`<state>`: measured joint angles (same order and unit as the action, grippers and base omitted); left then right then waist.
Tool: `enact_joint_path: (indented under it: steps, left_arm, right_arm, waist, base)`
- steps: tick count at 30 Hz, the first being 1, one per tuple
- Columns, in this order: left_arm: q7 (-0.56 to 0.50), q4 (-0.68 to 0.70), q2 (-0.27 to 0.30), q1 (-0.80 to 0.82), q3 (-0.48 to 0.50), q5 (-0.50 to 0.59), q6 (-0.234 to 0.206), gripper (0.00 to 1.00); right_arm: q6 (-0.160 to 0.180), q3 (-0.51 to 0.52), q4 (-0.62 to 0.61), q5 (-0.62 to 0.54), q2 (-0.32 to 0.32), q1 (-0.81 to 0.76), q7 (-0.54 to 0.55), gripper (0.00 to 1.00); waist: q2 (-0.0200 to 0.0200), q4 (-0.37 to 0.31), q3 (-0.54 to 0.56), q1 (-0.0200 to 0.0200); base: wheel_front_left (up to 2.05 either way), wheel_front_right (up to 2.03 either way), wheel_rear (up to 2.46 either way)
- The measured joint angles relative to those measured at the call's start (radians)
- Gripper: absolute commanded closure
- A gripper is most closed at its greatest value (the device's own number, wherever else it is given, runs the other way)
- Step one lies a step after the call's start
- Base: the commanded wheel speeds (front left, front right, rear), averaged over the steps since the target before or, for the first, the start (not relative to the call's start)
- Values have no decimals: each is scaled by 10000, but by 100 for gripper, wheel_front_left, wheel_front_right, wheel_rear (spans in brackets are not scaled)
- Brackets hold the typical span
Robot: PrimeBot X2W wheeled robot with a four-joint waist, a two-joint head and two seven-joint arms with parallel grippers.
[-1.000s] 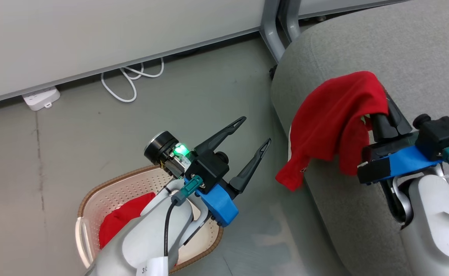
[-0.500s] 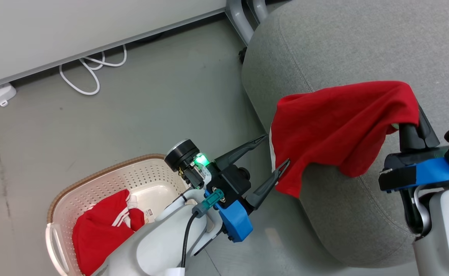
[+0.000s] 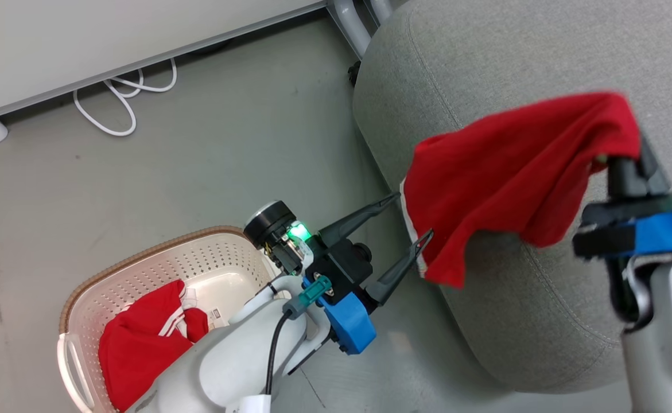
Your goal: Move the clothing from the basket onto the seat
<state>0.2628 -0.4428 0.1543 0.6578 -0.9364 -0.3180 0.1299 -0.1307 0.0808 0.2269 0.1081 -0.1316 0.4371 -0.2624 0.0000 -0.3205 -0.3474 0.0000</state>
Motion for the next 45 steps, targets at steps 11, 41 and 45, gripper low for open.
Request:
enact_joint_path:
  steps: [11,41,45]
  left_arm:
    - [0,407,353,442,288,376,-2,0]
    - [-276,1699,1202,2171,215,1156,-92,0]
    - [-324,1732,1227,2249,171,1156,-92,0]
  right_arm:
    - [0,1060,-777,-4,-1544,3566,0,100]
    - [0,4236,2863,-527,-2525,4711,-17,100]
    - [0,4299,3273,-535,-2121,4265,-15,100]
  waist:
    - [0,-62,-1038,0]
    - [0,59,-4872,2]
    - [-1,55,-4892,1]
  base:
    - [0,0,0]
    - [0,0,0]
    - [0,0,0]
